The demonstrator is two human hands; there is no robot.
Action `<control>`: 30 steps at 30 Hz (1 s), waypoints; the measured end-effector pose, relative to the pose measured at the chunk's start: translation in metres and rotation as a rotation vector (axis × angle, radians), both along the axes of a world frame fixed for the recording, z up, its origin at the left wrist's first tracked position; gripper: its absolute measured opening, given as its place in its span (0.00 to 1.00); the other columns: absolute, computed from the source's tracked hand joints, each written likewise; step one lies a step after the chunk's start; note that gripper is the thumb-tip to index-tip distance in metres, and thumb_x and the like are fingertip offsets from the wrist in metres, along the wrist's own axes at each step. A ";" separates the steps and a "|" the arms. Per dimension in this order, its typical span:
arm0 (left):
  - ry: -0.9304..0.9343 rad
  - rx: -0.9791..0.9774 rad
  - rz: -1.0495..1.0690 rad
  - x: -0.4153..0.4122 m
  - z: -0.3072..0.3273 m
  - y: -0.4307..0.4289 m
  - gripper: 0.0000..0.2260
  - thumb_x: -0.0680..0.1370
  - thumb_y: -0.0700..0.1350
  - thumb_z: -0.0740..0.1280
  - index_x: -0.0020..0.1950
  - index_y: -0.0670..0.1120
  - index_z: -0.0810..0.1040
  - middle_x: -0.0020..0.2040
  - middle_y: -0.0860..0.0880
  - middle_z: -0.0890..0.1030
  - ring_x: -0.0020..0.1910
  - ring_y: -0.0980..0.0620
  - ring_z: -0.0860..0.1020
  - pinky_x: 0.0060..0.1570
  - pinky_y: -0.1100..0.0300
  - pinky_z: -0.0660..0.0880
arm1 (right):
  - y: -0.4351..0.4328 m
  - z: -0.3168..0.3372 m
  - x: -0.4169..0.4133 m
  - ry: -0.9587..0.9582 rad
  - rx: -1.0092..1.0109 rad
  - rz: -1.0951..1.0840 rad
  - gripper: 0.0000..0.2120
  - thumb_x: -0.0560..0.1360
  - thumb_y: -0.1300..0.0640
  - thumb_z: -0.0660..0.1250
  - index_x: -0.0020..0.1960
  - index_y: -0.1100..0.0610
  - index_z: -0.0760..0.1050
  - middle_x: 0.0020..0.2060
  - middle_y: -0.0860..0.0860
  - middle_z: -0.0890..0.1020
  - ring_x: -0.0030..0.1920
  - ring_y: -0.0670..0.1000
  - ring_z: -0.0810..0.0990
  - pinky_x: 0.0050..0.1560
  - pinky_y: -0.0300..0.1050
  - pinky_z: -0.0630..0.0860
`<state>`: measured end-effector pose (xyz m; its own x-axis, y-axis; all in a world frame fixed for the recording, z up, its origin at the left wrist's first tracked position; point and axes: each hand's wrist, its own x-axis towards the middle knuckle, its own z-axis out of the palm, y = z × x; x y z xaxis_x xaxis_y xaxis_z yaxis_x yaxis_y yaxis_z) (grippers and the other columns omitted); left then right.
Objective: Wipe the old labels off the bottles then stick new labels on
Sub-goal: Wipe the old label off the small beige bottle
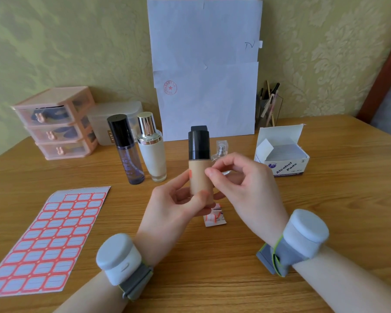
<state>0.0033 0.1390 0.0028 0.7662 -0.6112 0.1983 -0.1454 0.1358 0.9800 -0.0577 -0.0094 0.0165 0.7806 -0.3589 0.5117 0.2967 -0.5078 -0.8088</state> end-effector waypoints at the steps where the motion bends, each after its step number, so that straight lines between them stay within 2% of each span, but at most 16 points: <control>1: 0.002 -0.005 -0.004 0.000 0.000 0.000 0.15 0.75 0.43 0.71 0.61 0.54 0.81 0.48 0.45 0.88 0.48 0.47 0.87 0.46 0.59 0.83 | 0.000 0.001 0.000 0.007 0.036 0.003 0.04 0.75 0.53 0.73 0.43 0.52 0.79 0.38 0.45 0.85 0.33 0.43 0.85 0.33 0.36 0.79; 4: 0.009 -0.015 -0.018 0.000 -0.001 0.001 0.14 0.79 0.38 0.70 0.61 0.52 0.81 0.48 0.45 0.88 0.48 0.46 0.87 0.46 0.58 0.83 | 0.000 0.002 0.000 0.029 0.102 0.015 0.05 0.74 0.55 0.74 0.41 0.53 0.80 0.35 0.45 0.86 0.32 0.44 0.85 0.33 0.38 0.80; 7: 0.027 -0.024 -0.045 0.000 0.000 0.000 0.13 0.79 0.38 0.69 0.61 0.51 0.80 0.48 0.46 0.88 0.47 0.46 0.87 0.45 0.60 0.83 | 0.000 0.004 -0.001 0.030 0.135 0.021 0.05 0.73 0.56 0.74 0.40 0.55 0.81 0.32 0.46 0.85 0.31 0.45 0.85 0.34 0.41 0.81; 12: 0.022 -0.037 -0.058 -0.001 0.001 -0.001 0.16 0.75 0.42 0.69 0.63 0.51 0.80 0.49 0.46 0.88 0.48 0.45 0.87 0.46 0.59 0.83 | -0.001 0.007 -0.004 0.031 0.121 0.026 0.06 0.74 0.57 0.74 0.39 0.54 0.81 0.31 0.46 0.85 0.31 0.46 0.85 0.33 0.39 0.80; 18: 0.020 -0.028 -0.050 0.000 0.000 0.001 0.15 0.79 0.35 0.69 0.62 0.50 0.80 0.49 0.47 0.88 0.47 0.44 0.87 0.47 0.58 0.83 | 0.001 0.005 -0.003 0.012 0.060 -0.018 0.06 0.73 0.57 0.74 0.38 0.51 0.80 0.31 0.45 0.85 0.32 0.45 0.85 0.35 0.38 0.80; 20: 0.026 -0.037 -0.065 -0.002 0.000 0.001 0.15 0.78 0.37 0.71 0.62 0.50 0.80 0.50 0.46 0.88 0.48 0.44 0.87 0.47 0.58 0.83 | 0.000 0.005 -0.001 0.003 0.084 -0.039 0.06 0.73 0.58 0.73 0.38 0.53 0.80 0.31 0.47 0.85 0.32 0.47 0.85 0.36 0.43 0.82; 22: 0.032 -0.054 -0.081 -0.003 0.000 0.000 0.18 0.74 0.40 0.73 0.63 0.48 0.80 0.51 0.45 0.87 0.48 0.43 0.86 0.47 0.57 0.83 | -0.003 0.005 0.000 -0.023 0.182 -0.050 0.06 0.73 0.61 0.72 0.38 0.55 0.80 0.32 0.50 0.85 0.32 0.51 0.85 0.37 0.53 0.83; 24: 0.089 -0.085 -0.062 -0.002 0.000 -0.003 0.19 0.72 0.43 0.73 0.63 0.47 0.80 0.50 0.42 0.87 0.47 0.40 0.86 0.46 0.56 0.83 | -0.004 0.004 0.001 -0.053 0.177 -0.051 0.05 0.74 0.61 0.72 0.39 0.56 0.81 0.32 0.50 0.85 0.32 0.51 0.85 0.37 0.56 0.83; 28: 0.205 -0.118 -0.027 0.006 -0.001 -0.001 0.17 0.74 0.43 0.68 0.62 0.45 0.81 0.49 0.39 0.87 0.46 0.39 0.86 0.43 0.57 0.83 | -0.001 0.002 0.002 -0.010 0.163 0.027 0.04 0.76 0.60 0.71 0.43 0.58 0.82 0.36 0.49 0.86 0.36 0.49 0.86 0.39 0.52 0.84; 30: 0.226 -0.125 -0.001 0.009 0.000 0.000 0.18 0.74 0.43 0.68 0.63 0.43 0.81 0.49 0.38 0.86 0.46 0.39 0.86 0.42 0.58 0.82 | -0.005 0.004 0.004 0.021 0.200 0.051 0.05 0.77 0.61 0.69 0.44 0.60 0.81 0.36 0.50 0.86 0.36 0.49 0.86 0.35 0.46 0.83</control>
